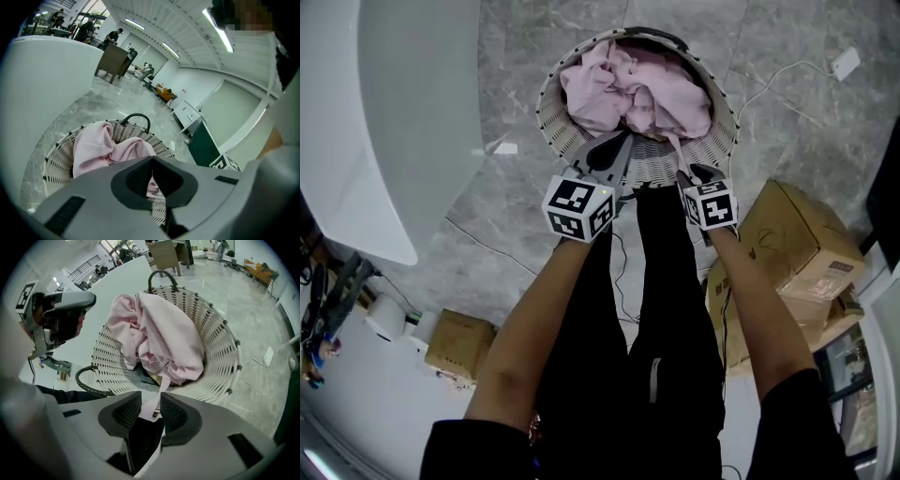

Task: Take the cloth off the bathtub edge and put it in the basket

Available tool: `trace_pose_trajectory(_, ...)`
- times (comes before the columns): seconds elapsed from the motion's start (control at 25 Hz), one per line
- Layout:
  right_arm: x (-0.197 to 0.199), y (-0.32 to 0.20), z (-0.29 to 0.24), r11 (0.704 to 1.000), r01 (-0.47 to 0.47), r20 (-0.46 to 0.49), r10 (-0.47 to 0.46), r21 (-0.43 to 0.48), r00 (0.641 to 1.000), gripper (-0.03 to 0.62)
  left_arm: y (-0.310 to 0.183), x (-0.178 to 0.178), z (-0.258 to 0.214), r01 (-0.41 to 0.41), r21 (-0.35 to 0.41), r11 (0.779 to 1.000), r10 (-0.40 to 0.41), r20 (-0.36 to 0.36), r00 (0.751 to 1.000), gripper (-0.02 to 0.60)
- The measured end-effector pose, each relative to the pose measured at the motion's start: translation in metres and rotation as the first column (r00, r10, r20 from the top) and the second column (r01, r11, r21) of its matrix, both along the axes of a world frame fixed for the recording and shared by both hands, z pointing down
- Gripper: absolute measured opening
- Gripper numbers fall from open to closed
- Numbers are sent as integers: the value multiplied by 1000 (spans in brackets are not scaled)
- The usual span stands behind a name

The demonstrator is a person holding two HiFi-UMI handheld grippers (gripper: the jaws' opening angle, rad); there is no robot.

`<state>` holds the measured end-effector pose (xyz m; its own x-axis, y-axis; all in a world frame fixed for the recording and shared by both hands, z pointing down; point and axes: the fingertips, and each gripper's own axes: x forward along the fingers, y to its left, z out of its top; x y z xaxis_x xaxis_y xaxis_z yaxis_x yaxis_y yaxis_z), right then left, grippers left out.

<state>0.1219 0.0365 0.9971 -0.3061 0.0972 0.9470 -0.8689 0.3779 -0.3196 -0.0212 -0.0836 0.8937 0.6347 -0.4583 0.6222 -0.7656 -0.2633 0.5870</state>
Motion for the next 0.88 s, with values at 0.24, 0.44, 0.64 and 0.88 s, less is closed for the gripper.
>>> trace_pose_trajectory(0.24,2,9,10,995,96,-76,-97,-15,992,114,0,3,-4,1,26,1000,-1,-18,1000,15)
trace_pose_trajectory(0.44,3,6,14,996,90,-76,-91,-15,993,51,-1,3,-4,-37,49,998,36,14,999,16)
trace_pose_trajectory(0.64,-3,-2,2,994,105,-51,-105,11,993,40,-3,2,-7,-82,73,994,79,44,996,16)
trace_pose_trajectory(0.88,-23,-56,-39,990,-27,113,12,135,994,38,-9,-1,-19,-104,106,989,99,46,994,17)
